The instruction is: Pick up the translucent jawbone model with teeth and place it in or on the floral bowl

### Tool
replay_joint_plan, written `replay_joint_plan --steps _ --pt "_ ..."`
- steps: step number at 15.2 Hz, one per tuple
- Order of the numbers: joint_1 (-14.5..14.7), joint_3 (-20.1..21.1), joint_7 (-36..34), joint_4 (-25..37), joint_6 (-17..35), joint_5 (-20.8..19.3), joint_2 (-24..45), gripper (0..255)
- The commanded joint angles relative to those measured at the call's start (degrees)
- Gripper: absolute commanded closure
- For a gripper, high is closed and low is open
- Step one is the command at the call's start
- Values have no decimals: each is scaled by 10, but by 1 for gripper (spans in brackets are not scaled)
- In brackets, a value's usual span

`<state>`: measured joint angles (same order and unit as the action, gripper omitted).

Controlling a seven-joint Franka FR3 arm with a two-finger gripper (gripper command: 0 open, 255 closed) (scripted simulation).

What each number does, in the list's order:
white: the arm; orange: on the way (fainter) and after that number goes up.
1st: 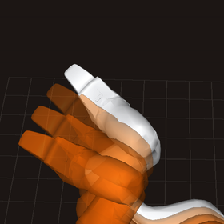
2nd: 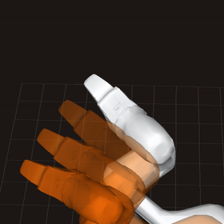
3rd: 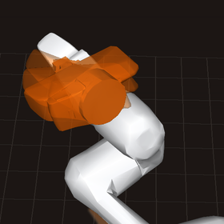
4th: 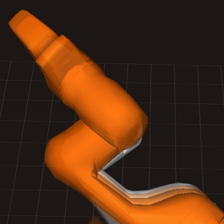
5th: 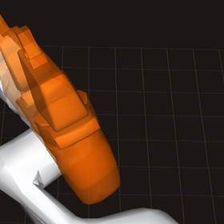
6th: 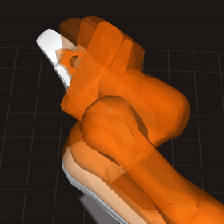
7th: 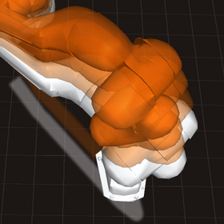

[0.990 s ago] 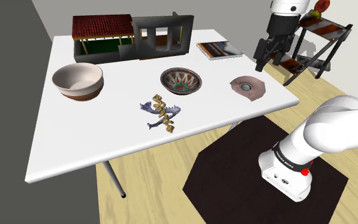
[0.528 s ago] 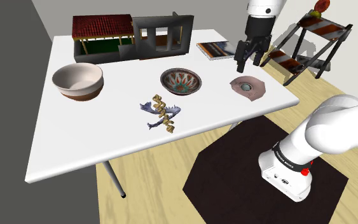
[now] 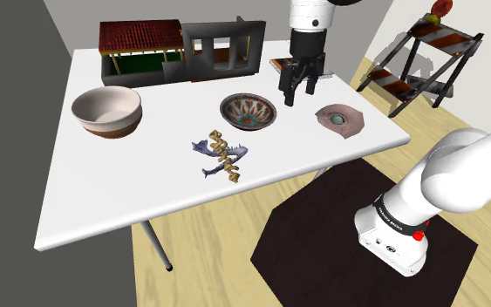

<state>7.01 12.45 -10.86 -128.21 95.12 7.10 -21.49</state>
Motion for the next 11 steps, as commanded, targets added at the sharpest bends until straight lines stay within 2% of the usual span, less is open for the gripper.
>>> replay_joint_plan --steps 1,11 --pt "9 14 -2 24 15 2 38 0" --pt "56 80 -23 186 44 -25 229 0"
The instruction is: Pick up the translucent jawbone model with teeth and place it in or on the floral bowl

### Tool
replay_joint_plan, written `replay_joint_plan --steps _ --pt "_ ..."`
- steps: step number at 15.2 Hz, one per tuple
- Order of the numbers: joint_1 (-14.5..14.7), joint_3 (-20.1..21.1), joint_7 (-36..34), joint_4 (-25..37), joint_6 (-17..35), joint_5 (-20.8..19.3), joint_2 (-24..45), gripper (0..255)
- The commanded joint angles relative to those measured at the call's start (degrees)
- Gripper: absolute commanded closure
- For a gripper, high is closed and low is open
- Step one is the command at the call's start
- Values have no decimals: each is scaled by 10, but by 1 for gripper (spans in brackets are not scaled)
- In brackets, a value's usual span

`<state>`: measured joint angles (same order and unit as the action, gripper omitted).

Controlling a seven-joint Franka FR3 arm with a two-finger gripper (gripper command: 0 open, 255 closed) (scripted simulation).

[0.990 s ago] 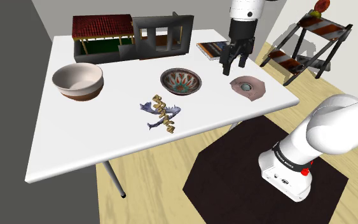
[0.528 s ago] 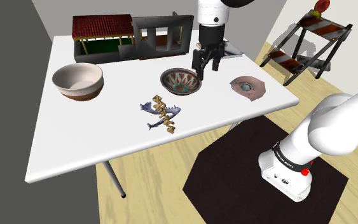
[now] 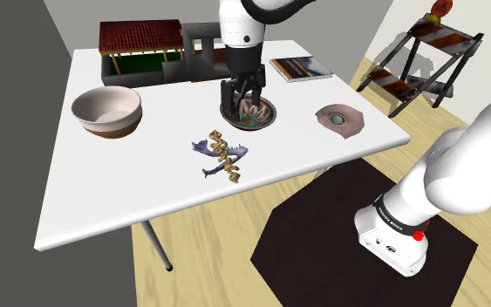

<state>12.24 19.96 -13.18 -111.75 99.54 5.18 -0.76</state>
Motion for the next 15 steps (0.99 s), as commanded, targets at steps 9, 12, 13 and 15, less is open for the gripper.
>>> replay_joint_plan --steps 9,12,13,15 --pt "74 44 -24 217 -21 -66 205 0" --pt "82 46 -25 222 -10 -72 222 0" --pt "82 46 -25 213 -2 -72 221 0" --pt "82 46 -25 197 14 -72 220 0"
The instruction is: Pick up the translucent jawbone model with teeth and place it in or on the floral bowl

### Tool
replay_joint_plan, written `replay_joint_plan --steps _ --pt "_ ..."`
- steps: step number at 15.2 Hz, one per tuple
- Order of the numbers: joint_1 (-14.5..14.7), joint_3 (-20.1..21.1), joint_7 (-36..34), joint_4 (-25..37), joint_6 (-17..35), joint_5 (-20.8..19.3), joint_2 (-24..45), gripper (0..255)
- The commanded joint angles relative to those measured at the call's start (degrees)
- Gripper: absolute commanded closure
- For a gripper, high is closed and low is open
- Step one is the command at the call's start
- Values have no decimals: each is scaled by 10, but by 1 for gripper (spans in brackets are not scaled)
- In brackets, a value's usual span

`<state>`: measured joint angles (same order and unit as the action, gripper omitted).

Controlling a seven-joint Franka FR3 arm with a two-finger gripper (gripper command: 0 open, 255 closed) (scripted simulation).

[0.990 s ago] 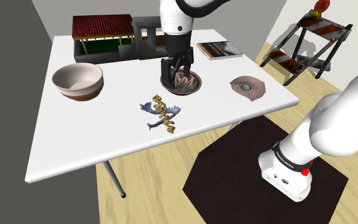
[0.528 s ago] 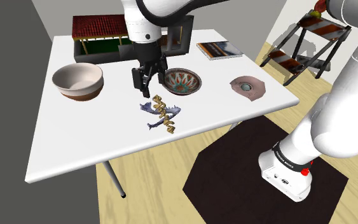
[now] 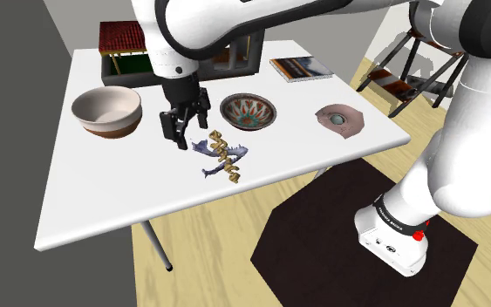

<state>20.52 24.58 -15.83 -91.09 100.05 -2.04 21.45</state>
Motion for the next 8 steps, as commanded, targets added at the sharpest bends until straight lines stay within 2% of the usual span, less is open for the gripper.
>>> replay_joint_plan --steps 1,8 --pt "-1 0 1 -18 16 0 -2 0" --pt "-2 0 1 -30 28 0 -2 0"
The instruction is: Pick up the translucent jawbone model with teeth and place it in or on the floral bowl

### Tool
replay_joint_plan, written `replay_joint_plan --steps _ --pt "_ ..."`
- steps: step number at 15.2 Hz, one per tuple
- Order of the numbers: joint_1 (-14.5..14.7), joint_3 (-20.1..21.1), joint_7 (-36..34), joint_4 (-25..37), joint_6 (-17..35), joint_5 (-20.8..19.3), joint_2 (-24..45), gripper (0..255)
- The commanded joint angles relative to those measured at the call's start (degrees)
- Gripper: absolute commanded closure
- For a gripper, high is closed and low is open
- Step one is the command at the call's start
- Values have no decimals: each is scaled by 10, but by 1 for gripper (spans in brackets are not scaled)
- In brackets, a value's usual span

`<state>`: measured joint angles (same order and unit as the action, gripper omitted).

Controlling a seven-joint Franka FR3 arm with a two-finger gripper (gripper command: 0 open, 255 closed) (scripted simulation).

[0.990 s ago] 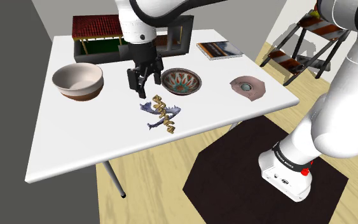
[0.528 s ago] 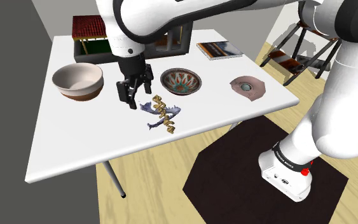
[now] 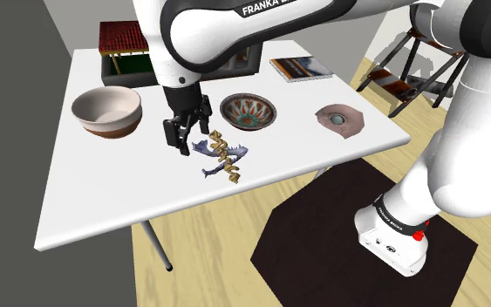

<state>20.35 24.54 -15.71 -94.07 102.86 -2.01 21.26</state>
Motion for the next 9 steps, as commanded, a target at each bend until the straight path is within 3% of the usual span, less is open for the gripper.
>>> replay_joint_plan --steps 1,3,4,9 --pt "0 0 0 0 0 0 0 0" --pt "0 0 0 0 0 0 0 0" --pt "0 0 0 0 0 0 0 255" --pt "0 0 0 0 0 0 0 255"
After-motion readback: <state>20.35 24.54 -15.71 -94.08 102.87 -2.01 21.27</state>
